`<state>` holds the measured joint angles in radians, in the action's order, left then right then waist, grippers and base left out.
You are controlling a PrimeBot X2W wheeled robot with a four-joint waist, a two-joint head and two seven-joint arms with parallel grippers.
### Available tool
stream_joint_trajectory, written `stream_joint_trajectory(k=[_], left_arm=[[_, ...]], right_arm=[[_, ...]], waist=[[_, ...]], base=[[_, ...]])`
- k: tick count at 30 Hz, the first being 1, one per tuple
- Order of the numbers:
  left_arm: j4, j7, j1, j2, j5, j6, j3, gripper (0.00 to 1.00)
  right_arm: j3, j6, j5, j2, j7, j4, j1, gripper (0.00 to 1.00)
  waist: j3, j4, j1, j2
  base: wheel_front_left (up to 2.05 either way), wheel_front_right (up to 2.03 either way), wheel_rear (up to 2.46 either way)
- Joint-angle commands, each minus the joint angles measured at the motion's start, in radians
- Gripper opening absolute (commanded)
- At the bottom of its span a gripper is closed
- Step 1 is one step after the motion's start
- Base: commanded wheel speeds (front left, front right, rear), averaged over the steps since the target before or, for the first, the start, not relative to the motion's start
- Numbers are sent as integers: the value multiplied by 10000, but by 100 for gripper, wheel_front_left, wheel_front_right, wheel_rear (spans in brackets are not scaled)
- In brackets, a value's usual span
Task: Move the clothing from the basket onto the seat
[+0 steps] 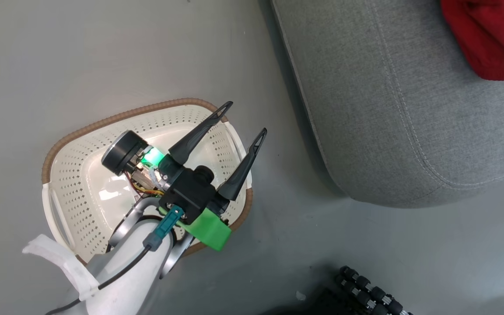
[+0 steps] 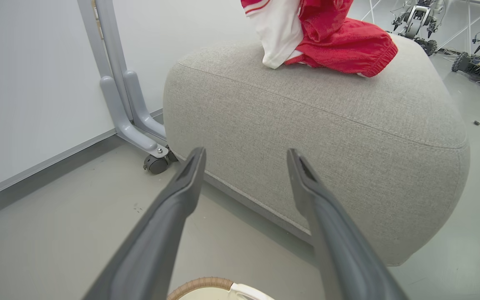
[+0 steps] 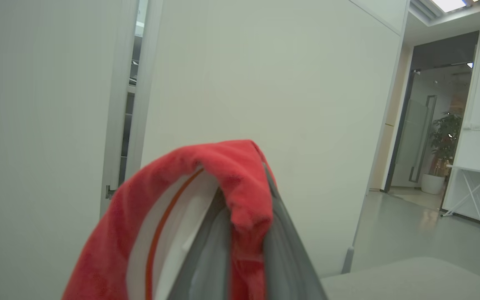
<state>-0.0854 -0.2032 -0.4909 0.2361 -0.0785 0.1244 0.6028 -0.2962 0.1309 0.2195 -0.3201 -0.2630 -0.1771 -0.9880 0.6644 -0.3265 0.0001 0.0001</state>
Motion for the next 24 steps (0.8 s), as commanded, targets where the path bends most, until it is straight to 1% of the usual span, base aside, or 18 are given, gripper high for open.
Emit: stream_joint_trajectory(k=[1,7,12,13,14,15,16,21,24], left_arm=[[11,34,-160,107,-100,47,-24,100],[85,177,-83,256,-101,-89,-10,100],[199,320,122,330,-87,-148,68,100],[209,329,177,342,-114,-174,80,100],[218,352,217,335,-148,-194,94,100],[214,359,271,327,-177,-201,85,100],[208,342,320,309,-204,-226,62,100],[-24,92,609,132,-578,-360,-35,100],[-255,-165,851,-43,-862,-532,-174,100]], right_arm=[[-182,-2,-177,175,-26,-390,441,0],[-836,-2,-780,752,-27,-2604,1424,0],[-1335,-2,-967,1207,-29,-3659,1731,0],[-1478,-2,-978,1342,-27,-3775,1788,2],[-1577,-2,-987,1427,-27,-3827,1843,39],[-1664,-2,-974,1549,-27,-3836,1917,86],[-1744,-2,-930,1641,-27,-3712,1954,100],[-2227,-4,-1056,2163,-27,-2846,2939,100],[-2148,-2,-1388,2360,-27,-2303,3745,100]], waist=[[81,61,-1,-1],[3,-89,-1,-1],[-12,-179,-1,-1],[-66,-202,-1,-1],[-107,-212,-1,-1],[-187,-240,-1,-1],[-254,-262,-1,-1],[-892,-232,-1,-1],[-1359,-103,-1,-1]], base=[[0,0,0],[0,0,0],[0,0,0],[0,0,0],[0,0,0],[0,0,0],[0,0,0],[0,0,0],[0,0,0]])
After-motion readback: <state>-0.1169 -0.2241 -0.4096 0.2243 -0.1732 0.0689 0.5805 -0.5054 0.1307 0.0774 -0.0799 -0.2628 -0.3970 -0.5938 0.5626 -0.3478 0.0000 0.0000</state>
